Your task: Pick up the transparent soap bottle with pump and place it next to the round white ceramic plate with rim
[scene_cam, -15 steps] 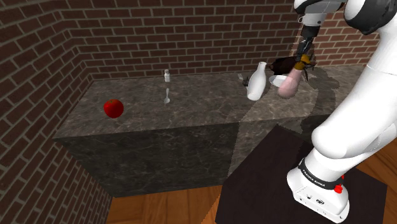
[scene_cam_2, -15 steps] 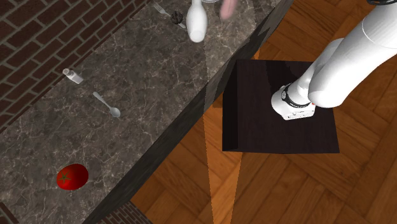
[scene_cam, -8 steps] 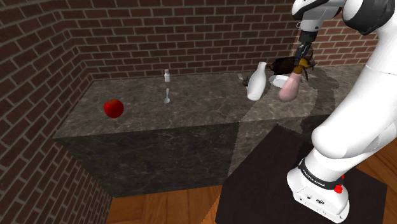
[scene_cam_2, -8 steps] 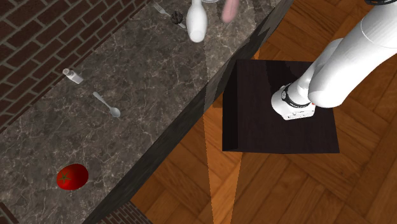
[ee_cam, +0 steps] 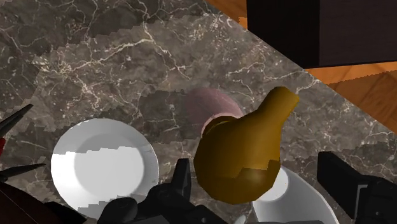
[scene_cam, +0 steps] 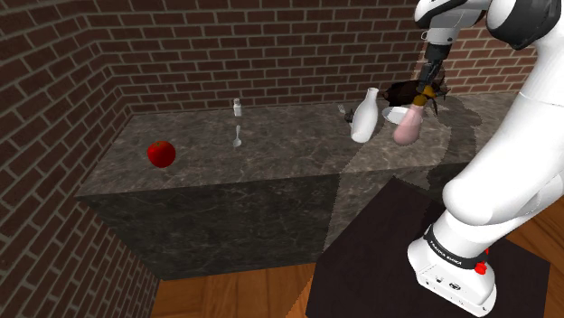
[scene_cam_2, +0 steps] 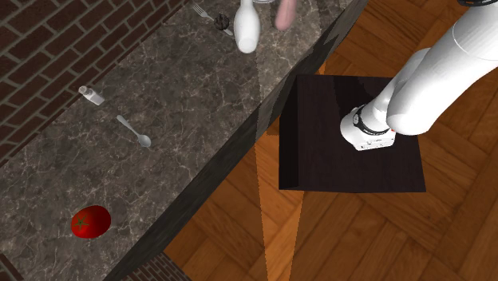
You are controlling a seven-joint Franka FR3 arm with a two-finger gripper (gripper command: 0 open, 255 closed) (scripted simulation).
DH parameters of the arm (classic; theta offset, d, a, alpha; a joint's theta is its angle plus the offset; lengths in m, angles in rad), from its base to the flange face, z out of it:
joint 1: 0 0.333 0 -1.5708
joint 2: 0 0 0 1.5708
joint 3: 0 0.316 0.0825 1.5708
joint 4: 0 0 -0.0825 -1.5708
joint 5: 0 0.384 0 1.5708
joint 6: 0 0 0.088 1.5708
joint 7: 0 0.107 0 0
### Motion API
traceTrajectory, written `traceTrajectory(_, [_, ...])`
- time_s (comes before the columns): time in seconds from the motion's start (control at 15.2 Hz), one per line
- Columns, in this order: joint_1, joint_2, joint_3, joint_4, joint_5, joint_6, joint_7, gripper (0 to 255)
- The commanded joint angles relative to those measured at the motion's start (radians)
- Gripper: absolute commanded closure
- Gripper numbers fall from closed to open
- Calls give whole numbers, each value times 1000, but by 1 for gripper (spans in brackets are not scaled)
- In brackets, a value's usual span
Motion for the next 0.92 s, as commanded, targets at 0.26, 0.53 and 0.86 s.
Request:
traceTrajectory(0.26, [-1,0,-1,100,-1,-101,1,0])
traceTrajectory(0.53, [-2,2,-1,129,0,-128,0,0])
traceTrajectory(0.86, [-2,2,-1,130,0,-128,0,0])
